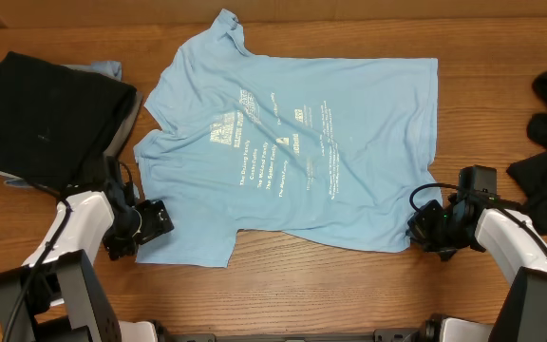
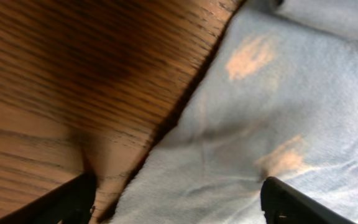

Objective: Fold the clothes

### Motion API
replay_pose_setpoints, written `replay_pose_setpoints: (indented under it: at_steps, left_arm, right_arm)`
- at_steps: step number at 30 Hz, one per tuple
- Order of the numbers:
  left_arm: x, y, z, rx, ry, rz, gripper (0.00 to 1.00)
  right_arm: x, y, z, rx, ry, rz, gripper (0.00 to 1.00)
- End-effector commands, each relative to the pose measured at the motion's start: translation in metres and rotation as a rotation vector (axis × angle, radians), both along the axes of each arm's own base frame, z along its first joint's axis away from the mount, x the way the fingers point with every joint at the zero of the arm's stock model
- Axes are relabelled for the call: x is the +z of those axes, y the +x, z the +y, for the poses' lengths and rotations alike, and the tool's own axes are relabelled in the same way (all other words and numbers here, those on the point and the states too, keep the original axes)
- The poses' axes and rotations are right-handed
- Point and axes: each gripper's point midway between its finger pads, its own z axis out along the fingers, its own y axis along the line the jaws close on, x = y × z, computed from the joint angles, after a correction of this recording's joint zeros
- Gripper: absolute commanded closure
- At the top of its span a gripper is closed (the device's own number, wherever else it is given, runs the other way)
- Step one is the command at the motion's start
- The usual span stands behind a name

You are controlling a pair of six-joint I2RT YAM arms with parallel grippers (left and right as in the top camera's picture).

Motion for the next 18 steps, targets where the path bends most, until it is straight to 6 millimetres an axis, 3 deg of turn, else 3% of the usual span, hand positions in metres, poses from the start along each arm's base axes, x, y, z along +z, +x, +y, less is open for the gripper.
replay_pose_setpoints:
  at_steps: [1,3,11,16,18]
  left_arm:
    - [-0.0175,-0.0286,-0.0070,0.003,-0.023,0.086,0.26]
    - [-0.0180,-0.0298,-0.0074,0.003,-0.024,0.088,0.47]
    - [-0.0184,-0.0265,-0.0063,0.018,-0.019,0.076,0.82]
    - [-0.0184,-0.0263,-0.0063,0.019,-0.019,0.076,0.87]
    - [-0.0184,-0.0263,-0.0063,0.021,-0.019,0.076,0.93]
  right_arm:
    - [-0.0215,-0.0248,0.0012,0.022,-0.022,0.095,0.94]
    - [-0.0215,-0.0249,0.0012,0.022,-0.022,0.096,0.94]
    - [-0.0215,-0.0257,0.0013,0.022,-0.022,0.099,0.92]
    - [-0.0215,-0.0258,0.0014,0.022,-0.022,0.099,0.91]
    - [-0.0216,-0.0258,0.0014,0.022,-0.022,0.100,0.91]
